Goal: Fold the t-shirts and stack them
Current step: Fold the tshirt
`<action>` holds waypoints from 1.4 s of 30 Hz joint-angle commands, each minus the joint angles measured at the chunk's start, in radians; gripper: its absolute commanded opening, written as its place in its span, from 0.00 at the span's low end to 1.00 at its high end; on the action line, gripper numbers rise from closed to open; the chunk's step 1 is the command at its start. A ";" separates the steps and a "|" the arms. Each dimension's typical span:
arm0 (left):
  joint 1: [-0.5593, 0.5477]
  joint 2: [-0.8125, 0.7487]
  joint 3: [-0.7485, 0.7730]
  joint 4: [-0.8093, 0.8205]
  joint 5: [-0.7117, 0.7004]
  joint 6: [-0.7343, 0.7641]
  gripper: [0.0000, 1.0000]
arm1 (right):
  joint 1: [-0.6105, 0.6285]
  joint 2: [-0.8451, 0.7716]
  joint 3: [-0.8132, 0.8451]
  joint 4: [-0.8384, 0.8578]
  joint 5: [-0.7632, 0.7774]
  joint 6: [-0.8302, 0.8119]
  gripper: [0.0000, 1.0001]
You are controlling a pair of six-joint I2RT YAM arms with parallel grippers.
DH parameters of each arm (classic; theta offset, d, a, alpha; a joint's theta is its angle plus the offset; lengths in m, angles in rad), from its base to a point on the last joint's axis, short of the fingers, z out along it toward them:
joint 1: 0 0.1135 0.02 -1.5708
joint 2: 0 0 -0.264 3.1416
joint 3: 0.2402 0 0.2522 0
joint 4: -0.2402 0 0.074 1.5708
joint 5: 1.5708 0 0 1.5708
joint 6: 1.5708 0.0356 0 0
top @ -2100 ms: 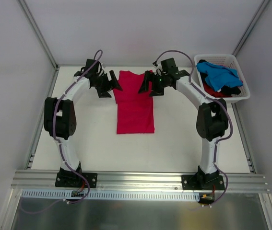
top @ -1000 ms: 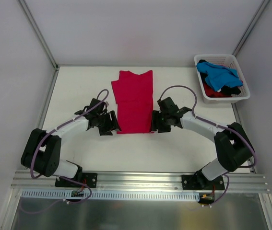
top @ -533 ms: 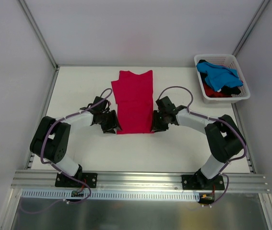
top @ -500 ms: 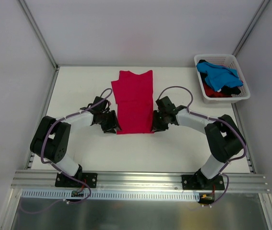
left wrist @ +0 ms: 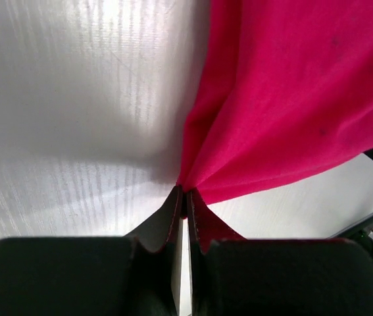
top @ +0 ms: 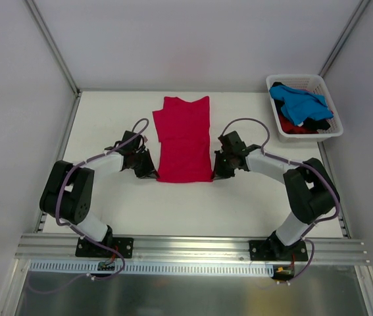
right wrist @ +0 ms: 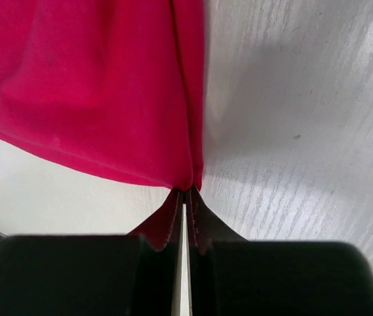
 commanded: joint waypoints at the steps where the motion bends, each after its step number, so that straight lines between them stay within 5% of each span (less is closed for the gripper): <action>1: 0.011 -0.043 0.001 0.002 0.027 0.051 0.00 | -0.011 -0.050 -0.009 -0.007 -0.013 -0.037 0.00; 17: -0.077 -0.299 -0.190 -0.034 0.027 -0.041 0.00 | 0.139 -0.229 -0.189 0.010 -0.017 0.092 0.00; 26: -0.319 -0.725 -0.315 -0.332 -0.164 -0.332 0.00 | 0.359 -0.562 -0.333 -0.119 0.118 0.324 0.00; 30: -0.341 -0.874 -0.263 -0.493 -0.201 -0.368 0.00 | 0.422 -0.706 -0.345 -0.240 0.186 0.388 0.00; 38: -0.322 -0.628 0.076 -0.570 -0.246 -0.202 0.00 | 0.361 -0.682 -0.080 -0.386 0.292 0.208 0.00; 42: -0.189 -0.485 0.243 -0.570 -0.172 -0.101 0.00 | 0.249 -0.550 0.046 -0.383 0.239 0.077 0.00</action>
